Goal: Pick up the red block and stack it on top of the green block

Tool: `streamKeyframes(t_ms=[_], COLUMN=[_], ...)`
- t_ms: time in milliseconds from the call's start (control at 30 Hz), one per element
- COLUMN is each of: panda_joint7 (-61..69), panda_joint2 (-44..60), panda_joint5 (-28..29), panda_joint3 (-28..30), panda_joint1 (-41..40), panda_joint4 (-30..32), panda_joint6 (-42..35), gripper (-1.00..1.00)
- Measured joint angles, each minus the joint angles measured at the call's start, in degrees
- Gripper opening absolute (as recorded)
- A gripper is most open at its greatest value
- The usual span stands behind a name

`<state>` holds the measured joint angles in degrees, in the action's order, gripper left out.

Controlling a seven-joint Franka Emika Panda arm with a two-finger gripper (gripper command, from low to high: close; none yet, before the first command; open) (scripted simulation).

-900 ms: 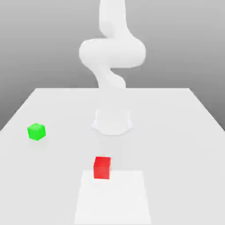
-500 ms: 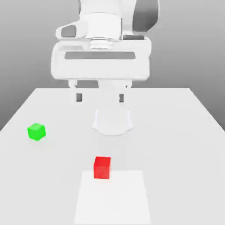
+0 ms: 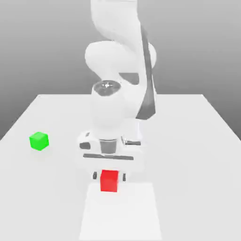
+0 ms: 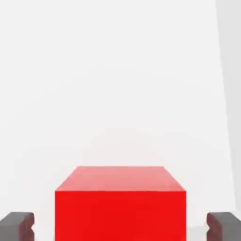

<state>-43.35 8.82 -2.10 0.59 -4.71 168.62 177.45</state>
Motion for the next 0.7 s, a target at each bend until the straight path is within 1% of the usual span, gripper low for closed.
streamKeyframes(t_ms=[167,433,500,700], panda_joint7=[-0.2,-1.7,-2.1,-3.3], panda_joint2=[0.1,-15.1,-17.6,-21.3], panda_joint5=[0.2,2.4,3.6,8.4], panda_joint3=[-0.1,0.5,1.8,8.5], panda_joint1=[-0.2,-0.2,-2.5,-13.9], panda_joint4=[0.0,2.1,2.2,1.4], panda_joint6=[0.1,-13.0,-15.2,-19.0], gripper=[-1.00,-1.00,-1.00,-1.00])
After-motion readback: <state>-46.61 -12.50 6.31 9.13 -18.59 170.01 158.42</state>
